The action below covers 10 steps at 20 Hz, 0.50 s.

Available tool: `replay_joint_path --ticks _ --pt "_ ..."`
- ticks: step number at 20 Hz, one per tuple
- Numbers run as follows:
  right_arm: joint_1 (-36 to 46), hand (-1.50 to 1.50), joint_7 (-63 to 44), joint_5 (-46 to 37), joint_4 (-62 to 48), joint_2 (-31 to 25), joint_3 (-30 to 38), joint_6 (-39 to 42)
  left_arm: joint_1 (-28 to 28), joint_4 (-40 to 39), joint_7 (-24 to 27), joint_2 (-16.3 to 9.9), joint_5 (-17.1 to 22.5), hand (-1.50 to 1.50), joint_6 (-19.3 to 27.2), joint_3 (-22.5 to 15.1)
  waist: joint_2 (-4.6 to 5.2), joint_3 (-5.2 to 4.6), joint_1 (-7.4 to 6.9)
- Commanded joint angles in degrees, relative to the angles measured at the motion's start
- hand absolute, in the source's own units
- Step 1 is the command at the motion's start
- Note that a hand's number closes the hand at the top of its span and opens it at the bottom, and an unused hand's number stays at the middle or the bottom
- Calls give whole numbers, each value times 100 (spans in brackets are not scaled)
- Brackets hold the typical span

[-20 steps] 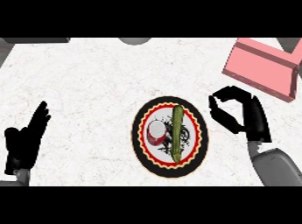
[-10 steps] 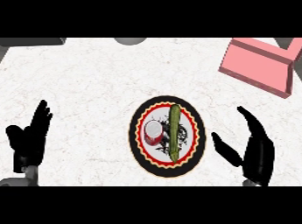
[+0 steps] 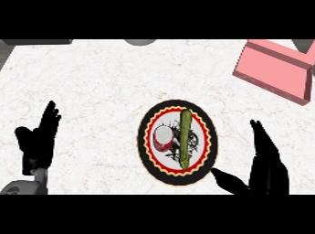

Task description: Pick the squash from the plate and place it in the cardboard box

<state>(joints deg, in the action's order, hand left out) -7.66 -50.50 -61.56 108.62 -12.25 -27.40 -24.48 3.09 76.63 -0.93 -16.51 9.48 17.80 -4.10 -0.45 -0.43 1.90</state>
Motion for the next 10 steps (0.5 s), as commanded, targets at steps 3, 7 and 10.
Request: replay_joint_path --ticks 3,7,10 --pt "663 -150 -1970 -951 881 803 -608 2291 95 -67 -70 108 -130 0 19 -140 30 17 -183" --pt "1242 -150 -2428 -676 481 1200 -508 3070 -6 -119 252 77 -80 0 -135 -23 52 28 -246" --pt "1474 -150 -2806 -429 385 1212 -432 3523 460 -50 -186 82 -80 0 -53 -9 56 31 -229"
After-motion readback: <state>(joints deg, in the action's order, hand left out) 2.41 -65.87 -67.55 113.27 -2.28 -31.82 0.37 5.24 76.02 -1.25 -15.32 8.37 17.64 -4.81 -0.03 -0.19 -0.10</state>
